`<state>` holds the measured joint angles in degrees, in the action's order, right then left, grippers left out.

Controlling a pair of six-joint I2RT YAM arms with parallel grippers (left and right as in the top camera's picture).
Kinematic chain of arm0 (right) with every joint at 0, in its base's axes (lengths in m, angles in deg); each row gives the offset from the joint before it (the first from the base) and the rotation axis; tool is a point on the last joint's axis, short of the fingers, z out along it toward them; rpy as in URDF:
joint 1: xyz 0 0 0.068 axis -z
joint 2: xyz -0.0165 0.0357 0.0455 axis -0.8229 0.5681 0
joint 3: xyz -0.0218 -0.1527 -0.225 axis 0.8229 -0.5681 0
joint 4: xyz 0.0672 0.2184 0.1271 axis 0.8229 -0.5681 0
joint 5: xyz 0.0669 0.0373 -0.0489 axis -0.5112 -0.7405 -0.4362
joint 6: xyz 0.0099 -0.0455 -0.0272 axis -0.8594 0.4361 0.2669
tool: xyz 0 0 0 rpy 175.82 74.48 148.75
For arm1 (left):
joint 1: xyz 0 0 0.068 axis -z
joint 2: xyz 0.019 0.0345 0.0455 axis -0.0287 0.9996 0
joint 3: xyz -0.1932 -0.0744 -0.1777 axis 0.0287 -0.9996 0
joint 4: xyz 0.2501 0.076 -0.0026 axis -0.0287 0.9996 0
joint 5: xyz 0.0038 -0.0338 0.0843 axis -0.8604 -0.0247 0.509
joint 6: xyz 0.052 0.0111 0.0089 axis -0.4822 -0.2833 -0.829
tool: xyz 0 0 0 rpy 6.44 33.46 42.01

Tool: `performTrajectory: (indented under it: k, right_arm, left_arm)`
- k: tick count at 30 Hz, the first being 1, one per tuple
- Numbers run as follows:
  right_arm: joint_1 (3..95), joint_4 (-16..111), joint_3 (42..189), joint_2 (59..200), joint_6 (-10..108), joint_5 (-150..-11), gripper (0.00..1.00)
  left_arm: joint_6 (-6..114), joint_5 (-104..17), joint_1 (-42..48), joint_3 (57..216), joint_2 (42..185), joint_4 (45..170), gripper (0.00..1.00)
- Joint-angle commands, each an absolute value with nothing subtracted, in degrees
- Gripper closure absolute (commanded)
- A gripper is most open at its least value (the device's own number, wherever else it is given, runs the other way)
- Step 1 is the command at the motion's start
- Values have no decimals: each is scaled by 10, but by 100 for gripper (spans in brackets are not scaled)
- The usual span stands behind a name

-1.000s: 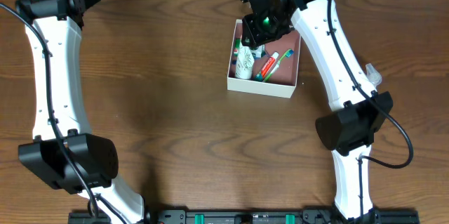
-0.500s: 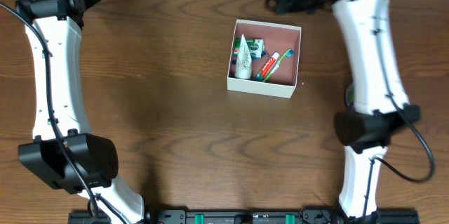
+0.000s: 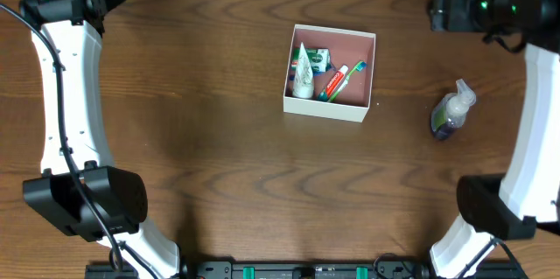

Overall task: Pack container
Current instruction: 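Withdraw the right gripper toward the clear pump bottle, then grasp the clear pump bottle with blue liquid by its neck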

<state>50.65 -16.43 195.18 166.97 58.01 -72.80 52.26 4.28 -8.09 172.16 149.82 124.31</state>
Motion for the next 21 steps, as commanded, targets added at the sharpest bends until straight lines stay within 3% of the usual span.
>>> performTrajectory:
  k: [1, 10, 15, 21]
  right_arm:
    - [512, -167, 1914, 1638, 611, -684, 24]
    - [580, -167, 1706, 1590, 613, -683, 1]
    - [617, -167, 1660, 1590, 625, -688, 1]
    - [635, -167, 1627, 1590, 728, -699, 1]
  left_arm:
    - [519, 52, -82, 1719, 1497, 1243, 2]
    - [519, 52, -82, 1719, 1497, 1243, 2]
    - [519, 52, -82, 1719, 1497, 1243, 2]
    - [519, 52, -82, 1719, 1497, 1243, 2]
